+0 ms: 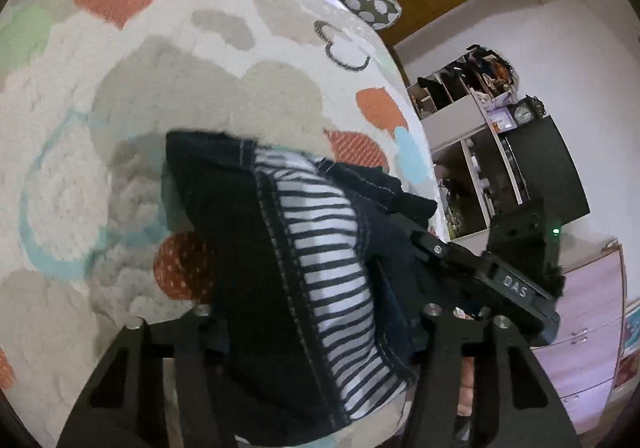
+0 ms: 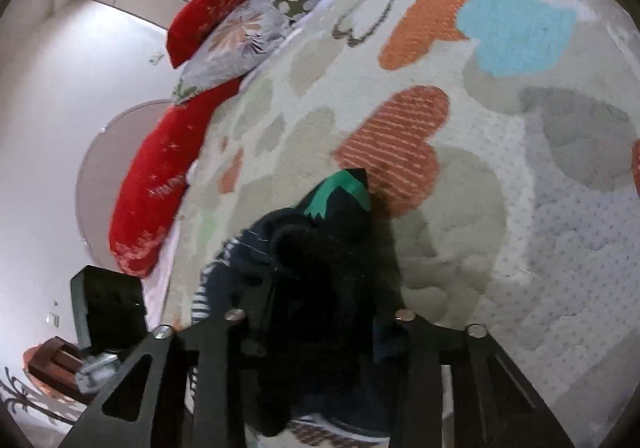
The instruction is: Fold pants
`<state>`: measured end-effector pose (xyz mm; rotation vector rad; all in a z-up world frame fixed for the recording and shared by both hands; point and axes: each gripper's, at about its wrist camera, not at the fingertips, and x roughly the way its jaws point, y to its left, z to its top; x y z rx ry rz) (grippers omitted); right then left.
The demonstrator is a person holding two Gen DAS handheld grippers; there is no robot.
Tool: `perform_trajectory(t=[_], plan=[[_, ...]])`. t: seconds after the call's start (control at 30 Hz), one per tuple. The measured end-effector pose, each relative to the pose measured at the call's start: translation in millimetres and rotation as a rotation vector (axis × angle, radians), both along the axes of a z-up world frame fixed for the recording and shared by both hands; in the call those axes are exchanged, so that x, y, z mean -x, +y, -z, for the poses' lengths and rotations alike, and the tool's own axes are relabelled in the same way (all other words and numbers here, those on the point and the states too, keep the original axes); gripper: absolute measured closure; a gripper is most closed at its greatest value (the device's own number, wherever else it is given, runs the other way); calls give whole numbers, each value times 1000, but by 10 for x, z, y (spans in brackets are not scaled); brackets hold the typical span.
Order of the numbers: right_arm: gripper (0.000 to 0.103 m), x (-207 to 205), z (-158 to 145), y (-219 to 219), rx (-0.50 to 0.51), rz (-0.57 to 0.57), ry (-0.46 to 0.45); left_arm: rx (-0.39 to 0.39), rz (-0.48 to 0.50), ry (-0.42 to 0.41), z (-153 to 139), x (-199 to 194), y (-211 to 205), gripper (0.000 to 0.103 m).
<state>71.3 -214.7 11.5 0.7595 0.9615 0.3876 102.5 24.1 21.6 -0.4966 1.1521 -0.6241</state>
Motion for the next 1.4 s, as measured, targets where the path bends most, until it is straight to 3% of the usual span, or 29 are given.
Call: perform_trajectory(t=[0.1, 0.3, 0.37, 0.43, 0.47, 0.5, 0.53, 0.6, 0.73, 0.87, 0.9, 1.0, 1.1, 1.17, 1.27, 1.33, 1.4], plan=[[71, -8, -166, 45, 14, -7, -40, 1, -20, -17, -111, -160, 65, 52], [73, -361, -457, 213, 87, -26, -109, -82, -84, -89, -369, -683, 127, 51], [72, -526, -449, 242, 108, -13, -103, -156, -127, -86, -313, -864, 138, 42], [68, -672, -388, 249, 145, 21, -82, -288, -185, -61, -178, -962, 148, 36], [62, -768, -316, 258, 191, 46, -59, -313, -188, -42, -113, -995, 156, 36], [50, -828, -260, 259, 235, 59, -34, -298, -178, -15, -51, -998, 179, 36], [44, -890, -181, 261, 294, 70, -3, -255, -187, 0, -44, -951, 238, 36], [44, -906, -155, 215, 306, 67, 8, -201, -212, -19, -124, -821, 342, 36], [44, -623, -552, 86, 264, 100, -114, -214, -231, -135, -416, -483, 424, 35], [52, -372, -785, 128, 103, 44, -168, -256, -189, -128, -297, -333, 277, 34], [58, -343, -773, 176, 68, 21, -161, -271, -182, -112, -198, -357, 212, 34], [59, -340, -570, 308, -37, -35, -91, -306, -190, -81, 12, -276, 154, 34], [62, -369, -300, 326, 27, 20, -19, -308, -186, -116, -66, -204, 151, 34], [64, -374, -223, 270, 45, 60, -18, -302, -192, -137, -186, -110, 192, 34], [62, -247, -378, 181, 66, 102, -53, -327, -220, -196, -367, 97, 255, 29], [53, -98, -498, 156, 111, 125, -93, -353, -252, -251, -467, 281, 289, 24], [50, 99, -571, 112, 165, 144, -120, -393, -288, -307, -551, 479, 317, 23]])
